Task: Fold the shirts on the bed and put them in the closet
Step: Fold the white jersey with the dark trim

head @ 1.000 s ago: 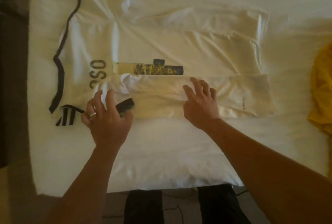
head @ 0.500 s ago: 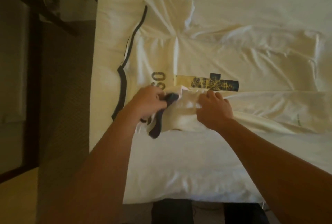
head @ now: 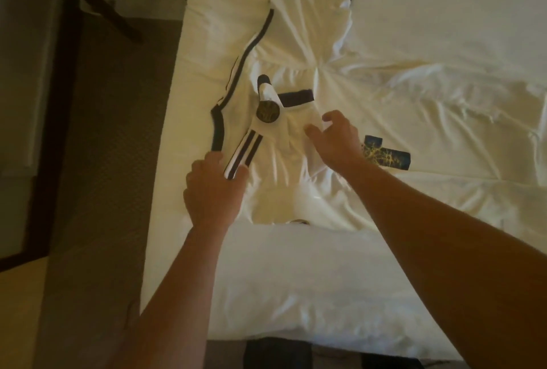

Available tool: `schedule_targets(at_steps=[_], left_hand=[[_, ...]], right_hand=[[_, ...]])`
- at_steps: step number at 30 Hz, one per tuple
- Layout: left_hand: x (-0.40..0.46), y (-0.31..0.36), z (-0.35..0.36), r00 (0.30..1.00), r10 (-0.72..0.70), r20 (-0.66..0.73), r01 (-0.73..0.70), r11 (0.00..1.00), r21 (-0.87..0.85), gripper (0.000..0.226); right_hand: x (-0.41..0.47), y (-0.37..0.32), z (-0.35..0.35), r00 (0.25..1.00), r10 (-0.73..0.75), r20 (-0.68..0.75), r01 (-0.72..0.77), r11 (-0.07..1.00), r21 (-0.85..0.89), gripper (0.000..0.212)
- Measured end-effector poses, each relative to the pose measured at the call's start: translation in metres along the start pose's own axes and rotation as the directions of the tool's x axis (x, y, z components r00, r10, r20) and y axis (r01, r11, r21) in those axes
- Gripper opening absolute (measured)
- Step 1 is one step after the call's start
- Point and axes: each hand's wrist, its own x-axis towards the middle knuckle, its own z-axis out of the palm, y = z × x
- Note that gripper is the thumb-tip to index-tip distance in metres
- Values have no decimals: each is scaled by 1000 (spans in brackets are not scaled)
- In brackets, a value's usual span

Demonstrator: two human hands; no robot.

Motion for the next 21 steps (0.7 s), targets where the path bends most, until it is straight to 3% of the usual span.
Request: schedule_targets(at_steps=[3,7,9,11,13,16,18,21], left_hand=[[-15,-17,9,999,-3,32,-1,991,131,36],[-14,-32,11,994,-108,-13,108,994,-22,12],[-11,-39,7,983,-182,11,183,978,-99,13],[-9,-43,5,977,-208,45,212,971,-110,11],[-8,-44,4,974,-219,63,224,969,-102,10],[-7,-45,3,974,-222,50,226,968,-105,13],[-9,-49,0,980,-192,55,198,969,-149,16],[-12,-59,-5,992,-87,97,104,976,-194,16]], right_hand=[[17,-7,2,998,61,-22,-60,997,58,25],[20,-5,-5,951,245,-190,-206,957,204,14],[20,-8,-3,950,134,-280,-131,991,30,15],[21,-19,5,937,-156,-313,109,981,-163,22],[26,-38,17,896,-386,-219,346,917,-200,33],[33,-65,35,817,-566,112,574,777,-258,60],[41,-72,40,768,-573,286,639,660,-395,75],[54,-74,43,770,-547,329,634,597,-491,74]])
